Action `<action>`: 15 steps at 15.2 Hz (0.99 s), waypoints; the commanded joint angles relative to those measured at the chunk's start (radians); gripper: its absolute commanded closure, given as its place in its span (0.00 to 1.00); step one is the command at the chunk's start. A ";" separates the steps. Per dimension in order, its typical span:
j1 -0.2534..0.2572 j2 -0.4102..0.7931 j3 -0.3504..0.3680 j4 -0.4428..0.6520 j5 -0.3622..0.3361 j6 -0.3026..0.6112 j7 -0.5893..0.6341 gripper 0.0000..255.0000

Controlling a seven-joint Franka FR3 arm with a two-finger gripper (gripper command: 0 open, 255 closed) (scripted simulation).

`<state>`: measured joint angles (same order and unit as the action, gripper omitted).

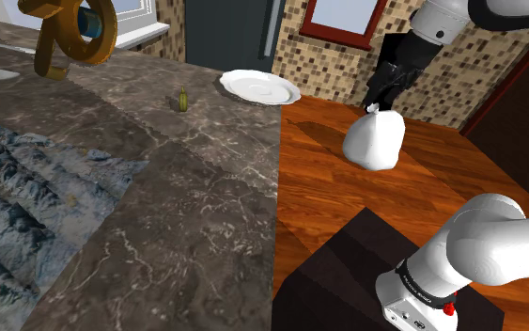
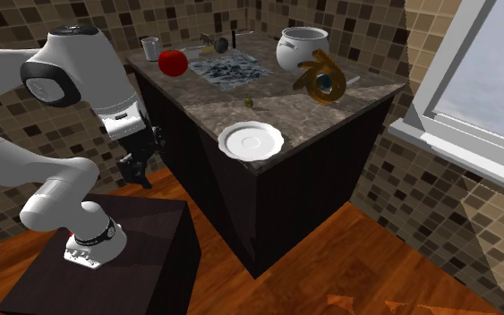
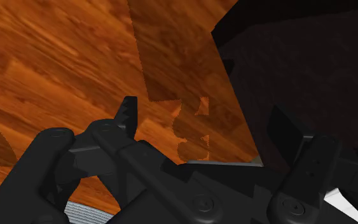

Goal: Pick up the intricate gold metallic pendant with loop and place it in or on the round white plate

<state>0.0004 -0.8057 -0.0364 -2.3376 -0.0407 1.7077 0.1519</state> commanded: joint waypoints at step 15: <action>-0.027 0.052 0.364 0.017 0.269 0.099 0.666 0.00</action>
<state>-0.0231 -0.7610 0.3011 -2.3217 0.2106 1.7927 0.7659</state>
